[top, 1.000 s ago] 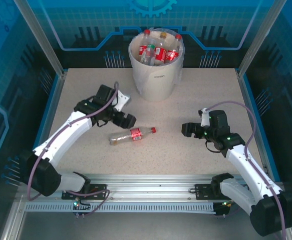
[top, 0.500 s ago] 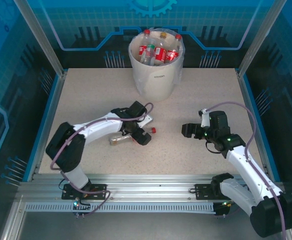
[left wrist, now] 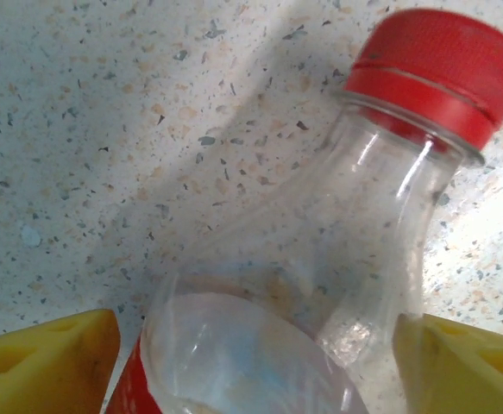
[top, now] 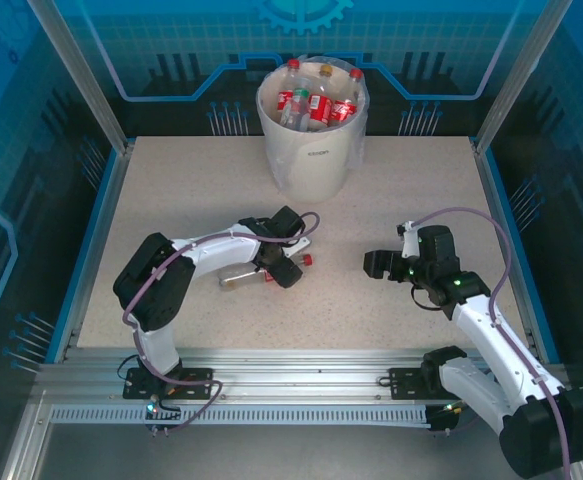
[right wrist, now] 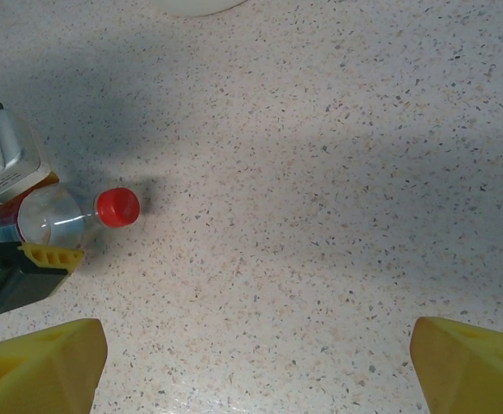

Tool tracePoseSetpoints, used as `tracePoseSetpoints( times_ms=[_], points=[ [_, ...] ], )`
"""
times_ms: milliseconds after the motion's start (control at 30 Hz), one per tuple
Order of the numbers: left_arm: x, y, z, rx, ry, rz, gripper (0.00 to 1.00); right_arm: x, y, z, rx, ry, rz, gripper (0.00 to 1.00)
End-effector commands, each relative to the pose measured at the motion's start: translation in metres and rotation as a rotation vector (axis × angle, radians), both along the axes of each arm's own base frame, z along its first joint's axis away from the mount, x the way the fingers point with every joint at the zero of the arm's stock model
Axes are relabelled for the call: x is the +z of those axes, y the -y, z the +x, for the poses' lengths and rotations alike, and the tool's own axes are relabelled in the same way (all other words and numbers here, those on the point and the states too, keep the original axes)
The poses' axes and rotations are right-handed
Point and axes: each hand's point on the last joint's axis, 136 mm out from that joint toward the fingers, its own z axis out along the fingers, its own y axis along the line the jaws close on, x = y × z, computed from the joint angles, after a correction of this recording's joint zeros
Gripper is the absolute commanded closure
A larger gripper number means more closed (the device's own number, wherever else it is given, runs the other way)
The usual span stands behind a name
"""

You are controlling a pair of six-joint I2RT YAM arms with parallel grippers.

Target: Put the plastic bottles in the bin

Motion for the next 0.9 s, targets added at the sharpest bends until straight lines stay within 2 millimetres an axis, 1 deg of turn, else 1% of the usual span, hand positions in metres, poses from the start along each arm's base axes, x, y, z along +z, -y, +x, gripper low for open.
tracePoseSetpoints(
  times_ms=[0, 133, 233, 333, 433, 533, 633, 733, 867],
  points=[
    [0.001, 0.001, 0.005, 0.003, 0.020, 0.024, 0.21, -0.002, 0.000, 0.001, 0.008, 0.002, 0.000, 0.08],
    [0.009, -0.001, 0.009, 0.019, 0.040, 0.034, 0.26, -0.001, 0.001, 0.000, 0.008, 0.003, -0.002, 0.08],
    [0.020, -0.003, 0.015, 0.036, 0.077, 0.036, 0.29, 0.000, 0.001, 0.001, 0.007, 0.005, -0.002, 0.08],
    [0.037, -0.006, 0.021, 0.049, 0.120, 0.040, 0.33, 0.002, 0.001, 0.002, 0.009, 0.009, -0.001, 0.08],
    [0.063, -0.008, 0.030, 0.063, 0.173, 0.019, 0.36, 0.004, 0.000, 0.003, 0.012, 0.012, 0.000, 0.08],
    [0.098, -0.008, 0.039, 0.077, 0.233, -0.033, 0.39, 0.006, 0.000, 0.004, 0.012, 0.016, 0.001, 0.08],
    [0.142, -0.010, 0.047, 0.095, 0.312, -0.104, 0.40, 0.007, 0.000, 0.004, 0.012, 0.017, 0.001, 0.08],
    [0.194, -0.013, 0.055, 0.106, 0.411, -0.188, 0.43, 0.007, 0.000, 0.004, 0.014, 0.018, 0.001, 0.08],
    [0.281, -0.016, 0.063, 0.127, 0.586, -0.355, 0.47, 0.008, 0.000, 0.003, 0.013, 0.019, 0.003, 0.08]
  ],
)
